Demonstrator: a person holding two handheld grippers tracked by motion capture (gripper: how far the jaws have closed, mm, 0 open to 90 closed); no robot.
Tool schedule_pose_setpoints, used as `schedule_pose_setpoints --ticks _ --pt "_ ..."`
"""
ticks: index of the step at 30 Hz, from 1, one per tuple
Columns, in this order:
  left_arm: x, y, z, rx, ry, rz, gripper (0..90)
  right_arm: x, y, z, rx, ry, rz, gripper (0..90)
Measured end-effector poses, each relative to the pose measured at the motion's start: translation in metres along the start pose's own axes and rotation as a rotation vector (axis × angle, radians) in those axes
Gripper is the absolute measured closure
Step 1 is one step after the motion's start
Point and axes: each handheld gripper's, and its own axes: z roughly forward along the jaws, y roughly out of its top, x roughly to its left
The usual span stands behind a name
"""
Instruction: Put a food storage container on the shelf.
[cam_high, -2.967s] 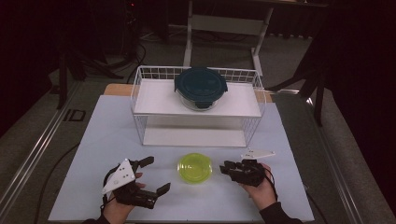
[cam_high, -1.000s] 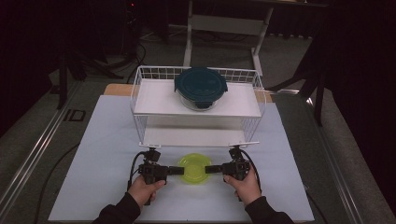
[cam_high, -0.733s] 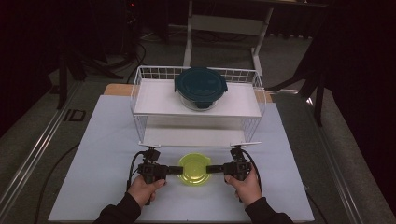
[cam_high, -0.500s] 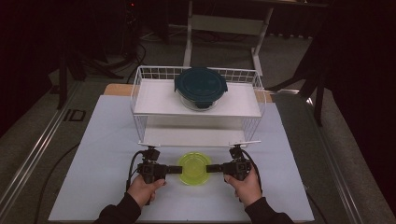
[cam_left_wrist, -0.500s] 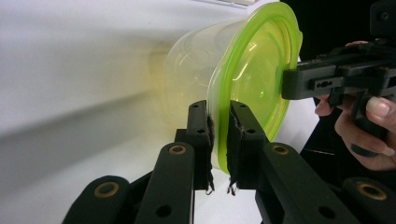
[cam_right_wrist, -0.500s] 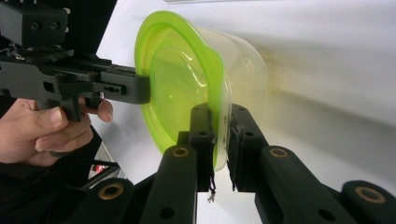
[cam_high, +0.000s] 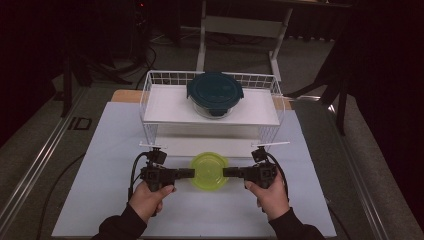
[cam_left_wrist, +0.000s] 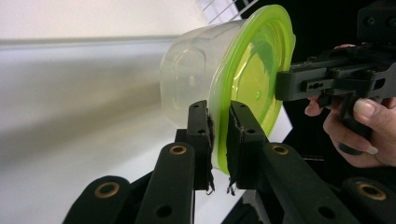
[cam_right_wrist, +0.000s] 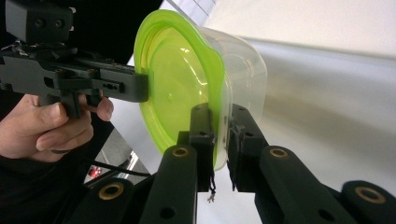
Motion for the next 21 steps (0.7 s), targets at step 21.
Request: schedule_pose_setpoints --ticks 21 --pt "-0.078 0.07 -0.063 -0.149 0.011 0.149 81.6 0.069 0.066 -0.067 -0.155 0.011 -0.134 81.4"
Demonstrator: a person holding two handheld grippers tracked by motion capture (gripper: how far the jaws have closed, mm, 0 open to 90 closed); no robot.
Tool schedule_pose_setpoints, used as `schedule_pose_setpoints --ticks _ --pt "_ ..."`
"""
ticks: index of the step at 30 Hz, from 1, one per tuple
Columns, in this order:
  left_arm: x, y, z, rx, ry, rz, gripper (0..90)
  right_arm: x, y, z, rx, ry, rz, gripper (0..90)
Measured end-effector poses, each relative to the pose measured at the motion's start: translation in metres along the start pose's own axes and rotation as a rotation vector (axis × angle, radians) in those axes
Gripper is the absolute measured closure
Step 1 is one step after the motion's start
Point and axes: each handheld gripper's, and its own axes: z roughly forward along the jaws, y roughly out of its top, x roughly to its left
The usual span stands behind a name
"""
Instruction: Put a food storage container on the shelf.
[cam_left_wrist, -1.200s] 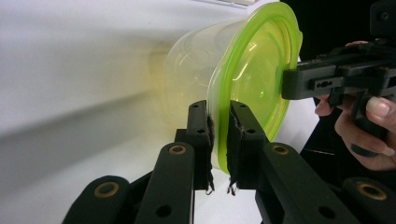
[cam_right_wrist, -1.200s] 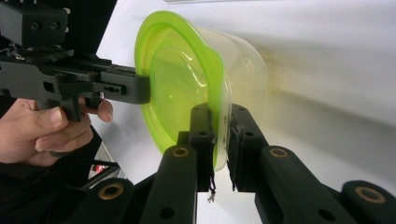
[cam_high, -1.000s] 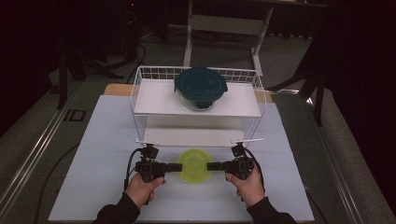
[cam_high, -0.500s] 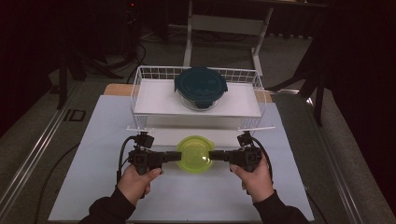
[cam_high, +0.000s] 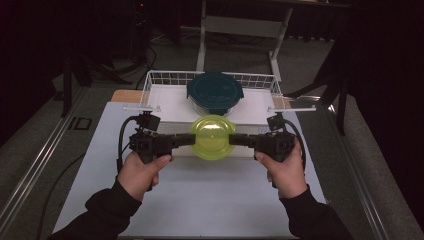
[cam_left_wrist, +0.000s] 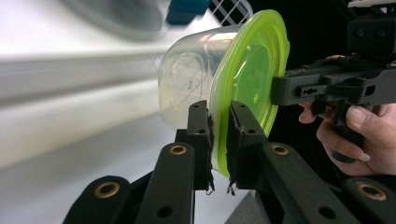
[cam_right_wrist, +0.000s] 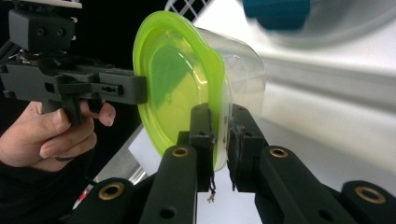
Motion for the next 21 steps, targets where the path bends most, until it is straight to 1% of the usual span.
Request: schedule_pose_setpoints --ticks 3,5,7,8,10,14,16,17,18,19,21 --pt "-0.004 0.02 -0.002 -0.018 -0.002 0.008 81.6 0.004 0.015 -0.006 -0.027 -0.002 -0.008 81.4" --pt "-0.006 0.029 -0.002 -0.026 -0.003 0.006 81.8 0.005 0.025 -0.008 -0.039 -0.007 -0.009 81.4" --pt "-0.009 0.036 -0.002 -0.038 0.012 0.018 81.8 0.004 0.034 -0.01 -0.048 -0.004 0.002 81.3" --pt "-0.009 0.04 -0.001 -0.044 0.012 0.016 81.8 0.004 0.038 -0.011 -0.052 -0.014 -0.004 81.3" --pt "-0.008 0.047 0.0 -0.054 0.008 0.016 81.8 0.004 0.047 -0.012 -0.063 -0.016 0.002 81.3" --pt "-0.005 0.062 0.004 -0.058 0.0 -0.001 81.9 0.002 0.062 -0.013 -0.069 -0.039 0.003 81.3" --pt "-0.005 0.069 0.006 -0.061 0.01 0.001 81.8 0.0 0.069 -0.013 -0.072 -0.045 0.012 81.1" --pt "-0.004 0.074 0.008 -0.069 0.017 -0.002 81.8 -0.001 0.073 -0.012 -0.071 -0.056 0.012 81.1" --pt "-0.004 0.074 0.008 -0.069 0.017 -0.002 81.8 -0.001 0.073 -0.012 -0.071 -0.056 0.012 81.1" --pt "-0.003 0.079 0.01 -0.068 0.024 0.002 81.8 -0.002 0.078 -0.011 -0.077 -0.061 0.023 81.1" --pt "-0.001 0.085 0.013 -0.062 0.021 -0.013 81.8 -0.005 0.086 -0.01 -0.085 -0.077 0.029 80.9"
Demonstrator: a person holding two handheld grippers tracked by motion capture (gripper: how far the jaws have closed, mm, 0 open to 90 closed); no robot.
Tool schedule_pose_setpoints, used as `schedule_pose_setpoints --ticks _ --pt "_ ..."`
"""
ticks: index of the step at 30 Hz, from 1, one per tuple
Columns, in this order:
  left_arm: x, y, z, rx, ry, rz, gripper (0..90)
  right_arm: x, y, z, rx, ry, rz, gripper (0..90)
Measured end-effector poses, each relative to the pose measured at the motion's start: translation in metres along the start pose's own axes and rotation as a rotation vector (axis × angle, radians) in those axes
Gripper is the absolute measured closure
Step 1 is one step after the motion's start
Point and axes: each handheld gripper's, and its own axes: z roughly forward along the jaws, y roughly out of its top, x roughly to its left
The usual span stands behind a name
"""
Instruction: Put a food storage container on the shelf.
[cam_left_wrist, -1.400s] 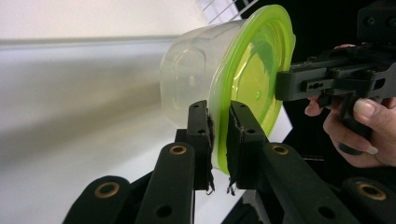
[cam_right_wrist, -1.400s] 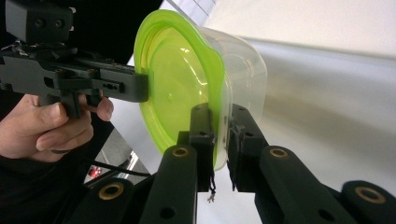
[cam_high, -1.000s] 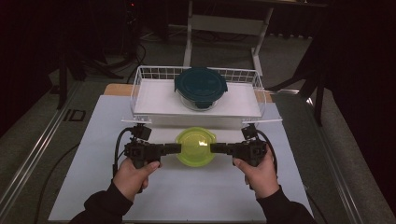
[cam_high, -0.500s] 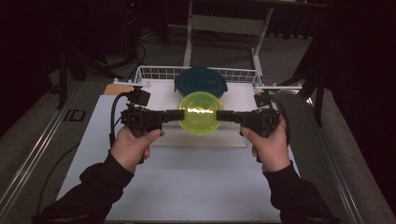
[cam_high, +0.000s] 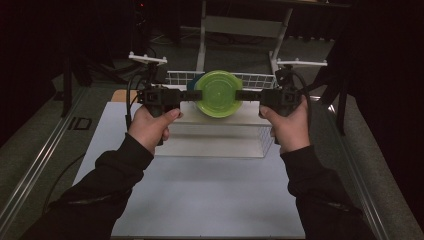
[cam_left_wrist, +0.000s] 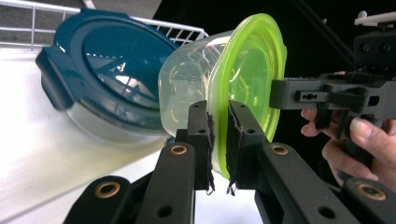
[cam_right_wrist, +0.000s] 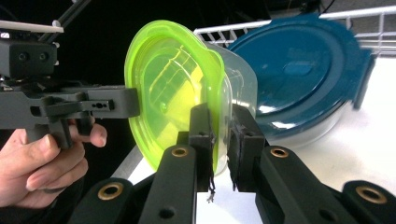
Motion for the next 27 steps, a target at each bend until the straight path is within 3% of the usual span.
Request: schedule_pose_setpoints --ticks 8,10,15,19,27 --pt "0.015 0.013 0.013 0.007 -0.009 -0.058 81.6 -0.01 0.014 0.008 0.001 -0.021 0.033 80.8" --pt "0.02 0.019 0.017 0.008 -0.018 -0.077 81.2 -0.017 0.019 0.013 0.004 -0.011 0.065 80.8" --pt "0.026 0.024 0.025 -0.013 -0.019 -0.079 79.5 -0.024 0.03 0.017 0.004 -0.017 0.099 80.4" --pt "0.031 0.026 0.029 -0.023 -0.024 -0.088 73.4 -0.03 0.037 0.02 0.021 0.009 0.136 78.4" --pt "0.038 0.024 0.034 -0.055 -0.047 -0.105 59.1 -0.042 0.042 0.027 0.006 0.001 0.178 71.0"
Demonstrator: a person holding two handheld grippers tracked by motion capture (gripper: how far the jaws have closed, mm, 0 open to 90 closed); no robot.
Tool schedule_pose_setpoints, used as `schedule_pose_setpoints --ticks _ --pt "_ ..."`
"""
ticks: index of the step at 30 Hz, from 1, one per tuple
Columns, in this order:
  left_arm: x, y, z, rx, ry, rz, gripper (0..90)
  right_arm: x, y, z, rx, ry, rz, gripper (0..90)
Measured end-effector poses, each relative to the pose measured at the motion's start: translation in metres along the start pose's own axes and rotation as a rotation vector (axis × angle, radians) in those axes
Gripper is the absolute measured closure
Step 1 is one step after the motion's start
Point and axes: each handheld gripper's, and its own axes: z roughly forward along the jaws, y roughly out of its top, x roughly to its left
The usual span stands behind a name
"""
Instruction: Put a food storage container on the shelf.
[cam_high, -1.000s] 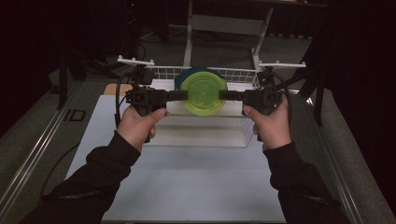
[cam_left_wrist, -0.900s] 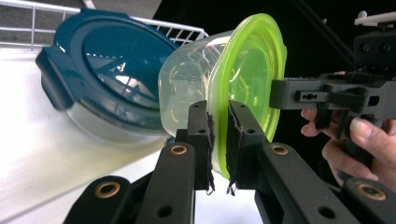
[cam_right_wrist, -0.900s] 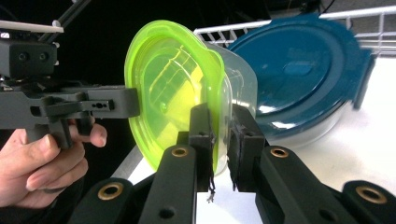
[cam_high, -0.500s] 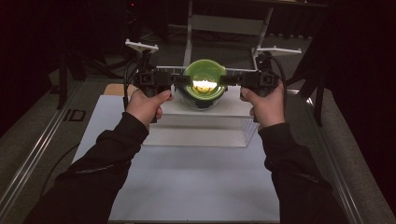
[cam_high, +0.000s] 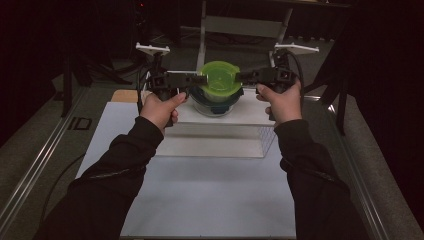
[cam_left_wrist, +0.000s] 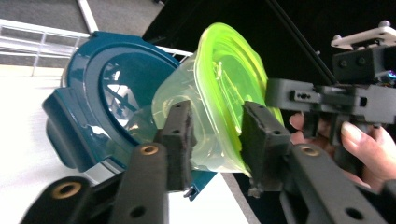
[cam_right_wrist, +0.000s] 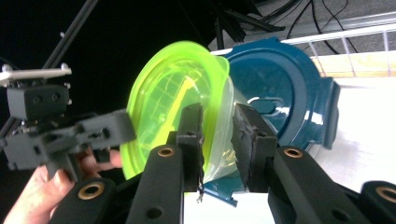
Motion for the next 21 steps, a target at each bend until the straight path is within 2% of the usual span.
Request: schedule_pose_setpoints --ticks 3,5,8,12,15,20,21 --pt "0.002 0.002 0.002 -0.015 0.008 -0.004 55.9 -0.003 0.003 0.002 0.004 0.005 0.013 65.6" --pt "0.004 0.004 0.002 -0.016 0.018 -0.006 51.3 -0.003 0.004 0.001 -0.013 0.006 0.01 63.2" --pt "0.005 0.005 0.003 -0.013 0.023 0.002 47.2 0.0 0.005 -0.001 -0.024 -0.002 -0.008 57.4" --pt "0.005 0.004 -0.004 -0.046 0.032 0.008 44.5 0.002 0.004 -0.006 -0.042 -0.013 -0.041 52.6" --pt "0.002 0.002 -0.012 -0.077 0.05 0.038 44.1 0.002 0.0 -0.011 -0.047 -0.002 -0.049 51.9" --pt "-0.004 -0.004 -0.03 -0.136 0.051 0.089 40.3 0.003 -0.016 -0.019 -0.055 0.003 -0.097 51.3" --pt "-0.006 -0.008 -0.035 -0.144 0.051 0.114 40.3 0.003 -0.018 -0.02 -0.058 0.003 -0.103 51.3"
